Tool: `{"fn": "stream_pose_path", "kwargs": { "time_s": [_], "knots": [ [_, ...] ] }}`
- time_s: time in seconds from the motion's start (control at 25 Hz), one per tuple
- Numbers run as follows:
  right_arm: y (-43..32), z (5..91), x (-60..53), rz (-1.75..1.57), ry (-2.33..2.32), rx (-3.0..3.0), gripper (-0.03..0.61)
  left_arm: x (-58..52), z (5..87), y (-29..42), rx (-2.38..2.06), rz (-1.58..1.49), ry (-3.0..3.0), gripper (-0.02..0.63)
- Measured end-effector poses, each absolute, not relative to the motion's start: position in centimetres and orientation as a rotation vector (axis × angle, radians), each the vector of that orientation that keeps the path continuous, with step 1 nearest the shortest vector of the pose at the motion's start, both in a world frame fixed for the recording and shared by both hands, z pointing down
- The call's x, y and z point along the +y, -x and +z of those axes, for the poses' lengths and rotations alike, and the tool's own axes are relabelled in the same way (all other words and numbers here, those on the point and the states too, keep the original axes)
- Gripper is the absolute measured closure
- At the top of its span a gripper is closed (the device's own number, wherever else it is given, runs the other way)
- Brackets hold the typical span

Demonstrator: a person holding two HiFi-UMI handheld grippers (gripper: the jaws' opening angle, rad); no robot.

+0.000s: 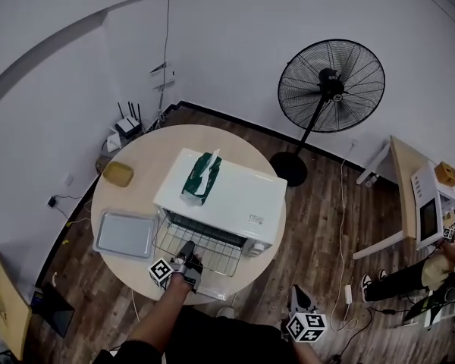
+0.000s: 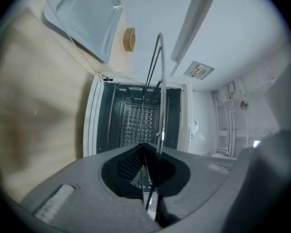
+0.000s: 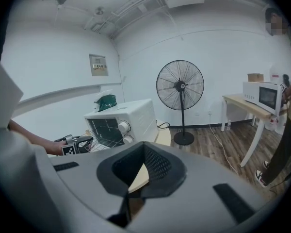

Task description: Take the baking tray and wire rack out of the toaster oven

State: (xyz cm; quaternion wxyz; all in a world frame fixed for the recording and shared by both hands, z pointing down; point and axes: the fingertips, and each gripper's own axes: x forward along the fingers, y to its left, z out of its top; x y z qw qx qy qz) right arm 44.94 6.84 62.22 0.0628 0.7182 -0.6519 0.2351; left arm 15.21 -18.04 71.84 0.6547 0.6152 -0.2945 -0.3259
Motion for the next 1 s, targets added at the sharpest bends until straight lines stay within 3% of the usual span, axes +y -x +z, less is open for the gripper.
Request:
{"fn": "stream_pose_path", "kwargs": {
  "time_s": [1.0],
  "knots": [
    [-39.1, 63.6, 4.8, 0.74, -1.972, -2.088, 0.588, -10.0, 70.0, -7.8, -0.639, -0.92, -1.315, 0.596]
  ]
}}
